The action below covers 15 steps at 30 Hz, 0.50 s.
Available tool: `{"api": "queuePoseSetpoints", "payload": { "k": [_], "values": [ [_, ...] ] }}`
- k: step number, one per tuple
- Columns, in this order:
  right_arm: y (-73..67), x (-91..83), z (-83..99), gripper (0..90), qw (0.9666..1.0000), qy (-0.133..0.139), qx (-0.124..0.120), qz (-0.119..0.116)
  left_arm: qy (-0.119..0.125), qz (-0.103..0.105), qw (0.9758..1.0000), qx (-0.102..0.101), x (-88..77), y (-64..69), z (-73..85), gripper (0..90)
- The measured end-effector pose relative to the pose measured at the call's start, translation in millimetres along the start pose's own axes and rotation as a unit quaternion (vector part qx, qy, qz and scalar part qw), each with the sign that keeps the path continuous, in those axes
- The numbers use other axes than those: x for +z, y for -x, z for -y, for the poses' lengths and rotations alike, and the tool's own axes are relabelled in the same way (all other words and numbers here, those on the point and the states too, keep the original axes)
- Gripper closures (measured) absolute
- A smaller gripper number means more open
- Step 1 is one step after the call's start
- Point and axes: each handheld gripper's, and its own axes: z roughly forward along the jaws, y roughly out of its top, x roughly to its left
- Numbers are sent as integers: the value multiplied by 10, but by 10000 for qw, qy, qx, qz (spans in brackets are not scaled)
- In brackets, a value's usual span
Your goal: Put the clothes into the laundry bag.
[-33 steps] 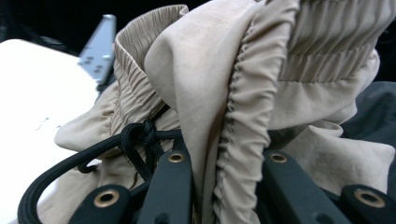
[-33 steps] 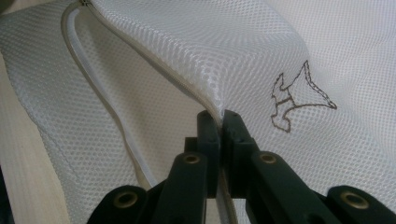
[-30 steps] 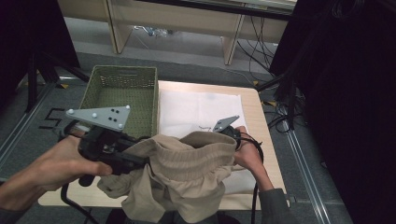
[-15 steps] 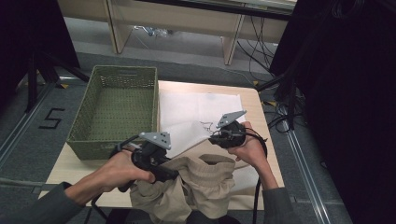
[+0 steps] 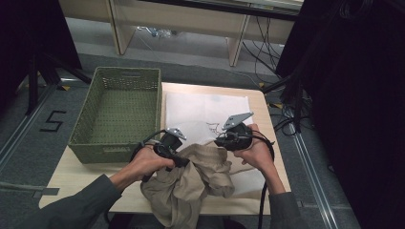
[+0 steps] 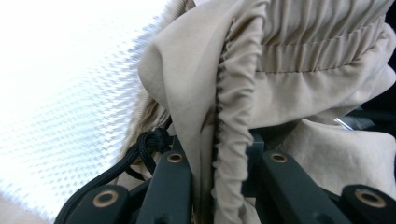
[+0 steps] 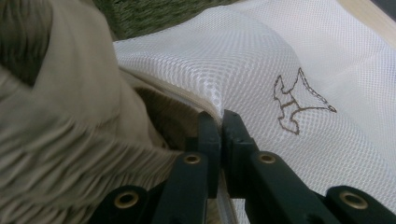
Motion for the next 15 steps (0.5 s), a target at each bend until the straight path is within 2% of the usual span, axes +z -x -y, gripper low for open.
{"api": "queuePoseSetpoints", "payload": {
  "k": [1,2,4,5,7,10,11,13,15],
  "values": [
    [25,2,-5,885,9998,58,-189,18,51,-75,10000,26,-48,-11,-13,791],
    [25,-5,-7,885,9998,65,-203,10,101,-210,9997,68,-114,-31,-33,791],
    [23,-18,-7,885,9998,82,-153,-9,266,-350,9990,45,-226,-61,-70,792],
    [23,-21,-9,885,9998,111,-142,0,312,-472,9983,125,-271,-57,-93,792],
    [20,-30,-23,886,9997,162,-165,-15,255,-713,9965,346,-257,-33,-118,791],
    [12,-28,-27,887,9999,96,-139,-5,135,-903,9949,437,-75,-30,-124,791],
    [16,-27,-25,887,9998,93,-148,14,-24,-927,9944,512,53,-27,-121,790],
    [23,-29,-22,888,9999,87,-109,24,-75,-819,9957,422,201,-31,-110,790],
    [34,-39,-13,888,9999,107,-111,32,-142,-847,9954,420,340,-40,-117,790]
  ]
}}
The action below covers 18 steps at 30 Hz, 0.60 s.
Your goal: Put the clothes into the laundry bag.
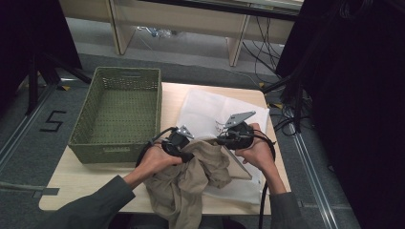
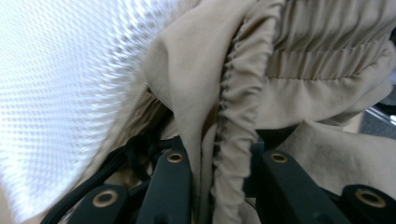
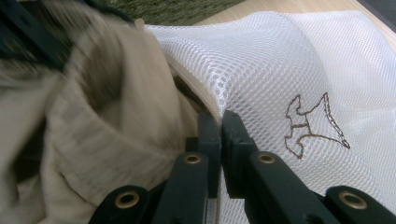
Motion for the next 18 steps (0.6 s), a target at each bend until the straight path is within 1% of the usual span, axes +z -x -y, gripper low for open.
{"api": "queuePoseSetpoints", "payload": {
  "k": [1,3,4,5,6,8,11,14,15,16,17,18],
  "values": [
    [4,-11,2,888,10000,-5,57,26,-37,-33,10000,30,52,4,-9,790],
    [19,-27,4,888,10000,46,34,43,-73,-39,10000,12,121,-2,-28,790],
    [18,-33,5,888,10000,51,41,36,-91,-119,9999,17,157,-10,-41,790],
    [22,-41,8,888,10000,72,12,45,-114,-175,9998,63,176,-16,-48,790],
    [26,-47,8,888,10000,75,-3,54,-124,-235,9996,49,204,-25,-50,789],
    [25,-58,8,888,9999,90,41,44,-154,-253,9996,10,233,-36,-46,788],
    [12,-69,-3,888,9999,113,-13,29,-190,-270,9994,-103,273,-66,-44,787],
    [3,-66,-10,888,10000,88,-2,31,-161,-359,9991,-176,298,-99,-41,786],
    [-2,-67,-11,888,10000,75,24,40,-167,-355,9990,-208,305,-109,-36,785],
    [-4,-63,-13,887,10000,84,-30,19,-163,-354,9990,-239,309,-108,-32,780],
    [-8,-58,-10,888,10000,72,-30,31,-145,-360,9990,-234,308,-92,-28,767],
    [-6,-52,-7,888,10000,34,-39,62,-135,-359,9991,-187,293,-65,-24,742]
  ]
}}
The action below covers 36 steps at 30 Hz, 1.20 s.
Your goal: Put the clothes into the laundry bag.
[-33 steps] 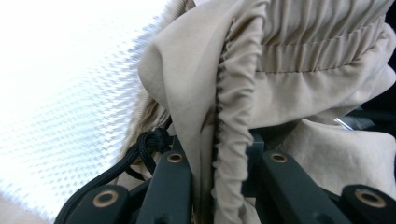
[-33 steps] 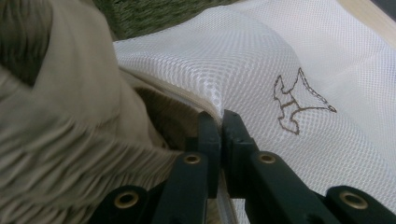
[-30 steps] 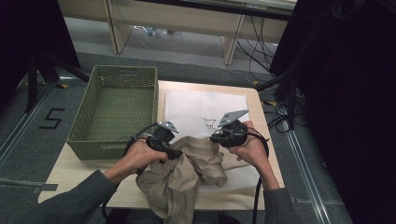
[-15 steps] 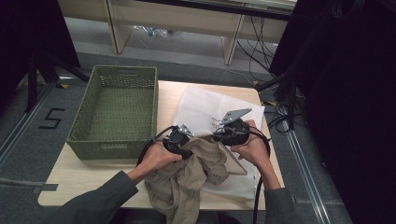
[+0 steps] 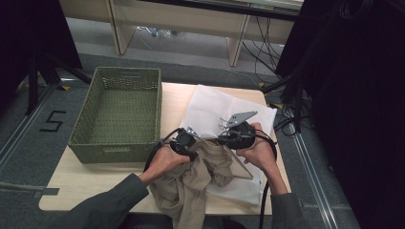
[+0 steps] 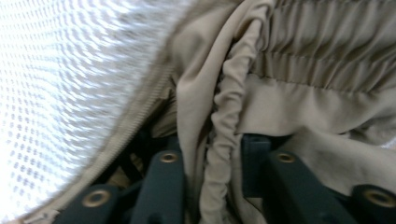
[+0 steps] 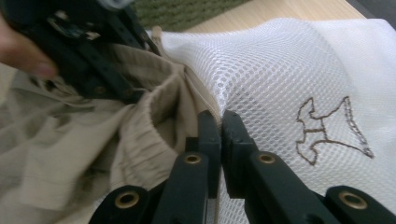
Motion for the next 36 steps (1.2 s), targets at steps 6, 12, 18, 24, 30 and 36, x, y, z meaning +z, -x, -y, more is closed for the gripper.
{"api": "queuePoseSetpoints", "payload": {
  "k": [6,12,18,24,30,36],
  "values": [
    [32,34,34,888,9999,-99,49,6,353,156,9989,264,-278,169,23,555],
    [24,23,17,888,10000,-57,12,-2,321,-103,9950,937,-233,293,-43,811],
    [6,-38,-14,889,10000,8,30,13,298,-313,9982,413,-3,178,-240,825],
    [26,-47,17,888,10000,-29,48,51,433,-359,9983,-158,106,25,-266,749],
    [53,-11,53,888,9999,-111,44,79,563,-43,9984,-65,-193,102,-210,489],
    [52,-24,54,888,9999,-115,65,69,749,-89,9968,266,-623,173,-51,316]
  ]
}}
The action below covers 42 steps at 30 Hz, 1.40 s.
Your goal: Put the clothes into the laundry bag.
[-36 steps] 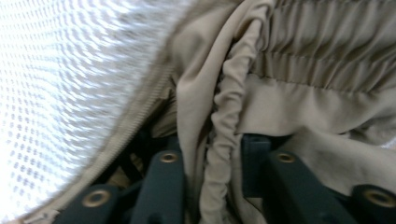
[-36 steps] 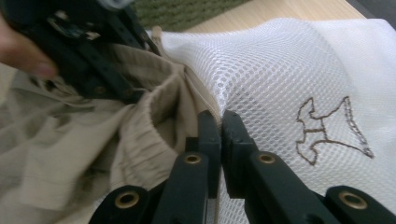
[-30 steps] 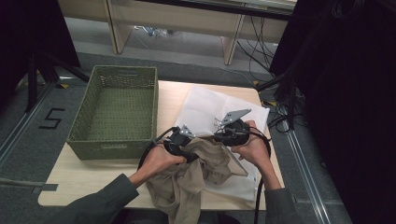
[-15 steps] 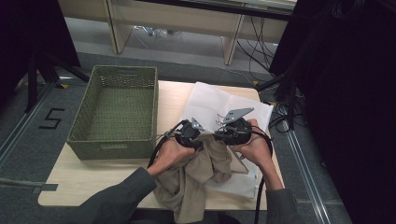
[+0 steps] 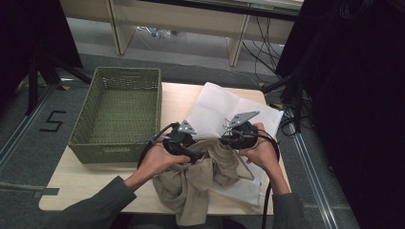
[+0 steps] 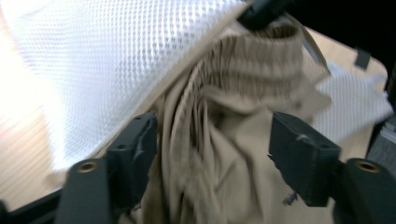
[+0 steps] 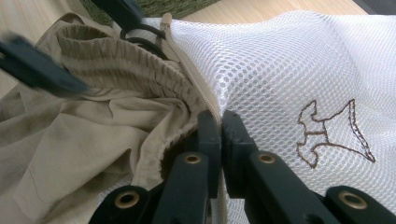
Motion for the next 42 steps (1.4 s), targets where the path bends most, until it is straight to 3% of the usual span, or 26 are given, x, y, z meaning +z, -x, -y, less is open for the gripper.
{"api": "queuePoseSetpoints", "payload": {
  "k": [2,4,10,12,13,15,17,21,23,25,28,30,34,37,40,42],
  "values": [
    [-3,-6,-3,888,10000,13,3,3,-86,-109,9998,165,-80,-4,83,296],
    [-9,-5,-2,888,10000,2,23,-5,-214,-107,9996,145,-95,-31,184,292],
    [-7,9,-4,888,10000,-15,-16,-25,-680,-30,9976,112,102,-101,417,279],
    [-7,12,-9,888,10000,-12,-27,-23,-719,11,9970,291,197,-100,444,533],
    [-11,10,-11,888,10000,-15,-19,-21,-723,-7,9969,322,240,-84,438,590],
    [-26,11,-19,888,10000,-3,-52,-32,-639,-47,9973,344,287,-40,378,719],
    [-43,11,-29,888,10000,-49,-56,-55,-490,-64,9981,355,297,23,264,767],
    [-62,-25,-61,888,9998,70,-130,-95,-321,-12,9987,401,327,129,-23,780],
    [-76,-63,-79,888,9998,126,-109,-120,-229,-90,9992,311,426,91,-147,780],
    [-85,-90,-96,888,9997,159,-134,-114,-169,-201,9996,105,565,14,-170,779],
    [-85,-54,-76,888,9998,56,-167,-95,-220,-249,9994,2,762,-62,-119,739],
    [-69,-18,-51,888,9999,-21,-126,-77,-268,-147,9995,-37,740,-31,-74,620],
    [-41,-14,-13,888,9999,-38,-66,-99,-170,-118,9997,126,437,35,8,399],
    [-37,-25,-6,888,10000,-53,-6,-69,-62,-151,9997,164,163,51,97,316],
    [-39,-15,-8,888,9999,-68,-113,-85,-231,-203,9994,127,3,46,246,263],
    [-47,-9,-19,888,9999,-68,-95,-95,-375,-134,9992,35,-3,50,367,233]
  ]
}}
